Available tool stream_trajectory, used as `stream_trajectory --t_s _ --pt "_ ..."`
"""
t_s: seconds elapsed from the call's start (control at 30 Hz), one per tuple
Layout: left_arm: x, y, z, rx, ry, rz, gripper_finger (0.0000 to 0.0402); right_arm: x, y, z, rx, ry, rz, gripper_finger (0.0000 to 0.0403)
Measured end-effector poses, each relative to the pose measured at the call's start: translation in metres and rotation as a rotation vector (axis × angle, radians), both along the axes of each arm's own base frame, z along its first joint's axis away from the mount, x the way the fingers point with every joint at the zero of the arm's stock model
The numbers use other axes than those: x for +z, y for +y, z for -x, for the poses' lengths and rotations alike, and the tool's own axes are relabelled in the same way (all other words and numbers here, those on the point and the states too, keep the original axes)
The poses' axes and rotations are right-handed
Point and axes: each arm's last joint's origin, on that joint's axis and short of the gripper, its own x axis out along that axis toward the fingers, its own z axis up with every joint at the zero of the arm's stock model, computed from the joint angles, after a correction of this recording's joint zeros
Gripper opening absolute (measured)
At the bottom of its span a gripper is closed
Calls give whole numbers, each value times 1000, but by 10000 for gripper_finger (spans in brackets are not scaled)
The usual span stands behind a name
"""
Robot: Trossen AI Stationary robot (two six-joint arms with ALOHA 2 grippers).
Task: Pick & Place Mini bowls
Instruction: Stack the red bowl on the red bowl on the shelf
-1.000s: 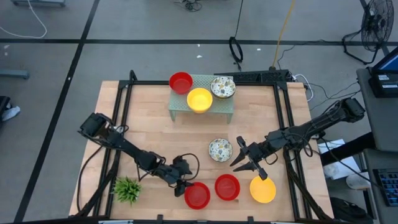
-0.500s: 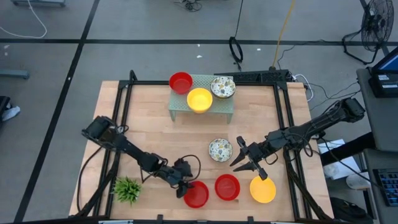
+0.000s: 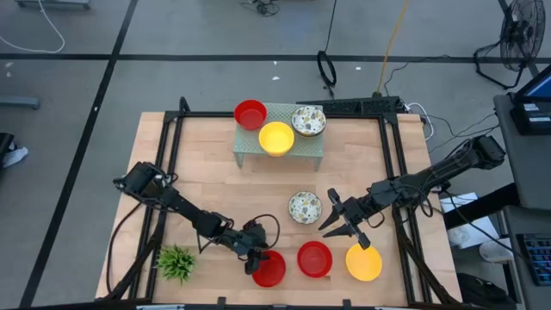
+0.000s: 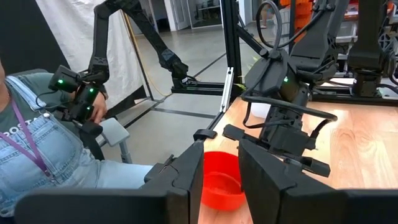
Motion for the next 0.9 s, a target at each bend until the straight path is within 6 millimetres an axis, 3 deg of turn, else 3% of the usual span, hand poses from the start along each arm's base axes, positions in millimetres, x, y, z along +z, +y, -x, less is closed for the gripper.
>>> stream_trajectory --t_s 0.27,0.5,0.7,0.9 --pt "3 7 -4 -17 2 40 16 0 0 0 0 0 0 89" --pt "26 18 -9 -33 -71 44 11 0 0 0 0 1 0 89" --pt "83 41 -4 -53 -196 -5 12 0 0 0 0 0 -1 89" --pt "147 91 15 42 -345 -135 6 0 0 0 3 0 -1 89"
